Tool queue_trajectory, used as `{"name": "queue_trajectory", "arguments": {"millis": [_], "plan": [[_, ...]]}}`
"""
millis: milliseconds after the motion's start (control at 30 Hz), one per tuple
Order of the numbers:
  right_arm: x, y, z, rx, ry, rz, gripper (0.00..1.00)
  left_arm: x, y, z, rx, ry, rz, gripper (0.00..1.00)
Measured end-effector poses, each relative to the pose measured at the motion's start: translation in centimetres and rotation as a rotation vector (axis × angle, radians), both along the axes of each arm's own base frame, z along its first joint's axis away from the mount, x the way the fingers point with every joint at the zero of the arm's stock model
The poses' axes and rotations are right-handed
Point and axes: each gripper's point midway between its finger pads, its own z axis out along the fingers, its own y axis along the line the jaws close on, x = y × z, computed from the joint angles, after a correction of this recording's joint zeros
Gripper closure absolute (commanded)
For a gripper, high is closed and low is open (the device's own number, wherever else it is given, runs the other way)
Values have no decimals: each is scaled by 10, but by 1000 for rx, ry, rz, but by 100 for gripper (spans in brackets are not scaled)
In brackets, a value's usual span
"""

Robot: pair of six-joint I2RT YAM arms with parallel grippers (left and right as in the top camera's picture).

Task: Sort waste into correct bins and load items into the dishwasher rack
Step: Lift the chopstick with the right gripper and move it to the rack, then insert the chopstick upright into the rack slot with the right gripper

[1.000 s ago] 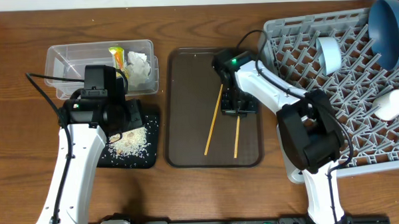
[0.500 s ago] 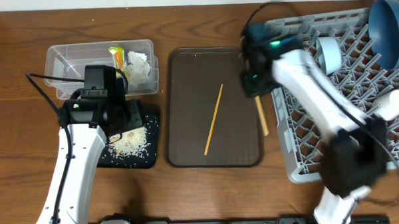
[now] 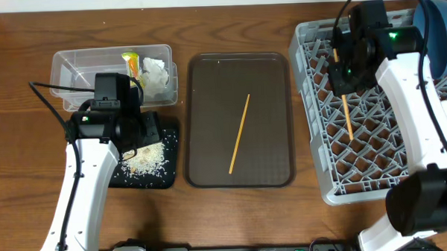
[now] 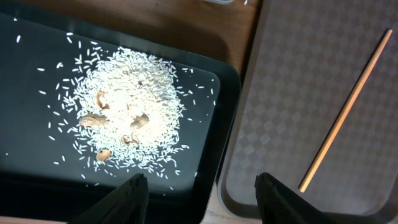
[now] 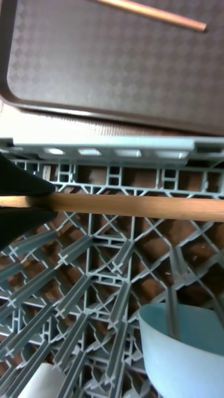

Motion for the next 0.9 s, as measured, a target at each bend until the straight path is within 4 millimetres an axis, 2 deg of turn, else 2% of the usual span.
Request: {"name": "queue_trajectory", "arguments": {"millis": [267,367,433,500,600,700,900], "plan": [[-14,18,-63,82,197,44,99,0,0,0,0,0,0,41],[-19,21,-80,96,247,45,99,0,0,0,0,0,0,41],[-19,22,-84,101,258,45,98,0,0,0,0,0,0,41],[-19,23,-86,106,260,43,94,0,0,0,0,0,0,41],[-18,24,-86,113,256,36,74,0,0,0,0,0,1,41],[-17,19,-86,93,254,28,66,0,0,0,0,0,1,41],[-16,17,-87,78,251,25,64,0,0,0,0,1,0,41]]}}
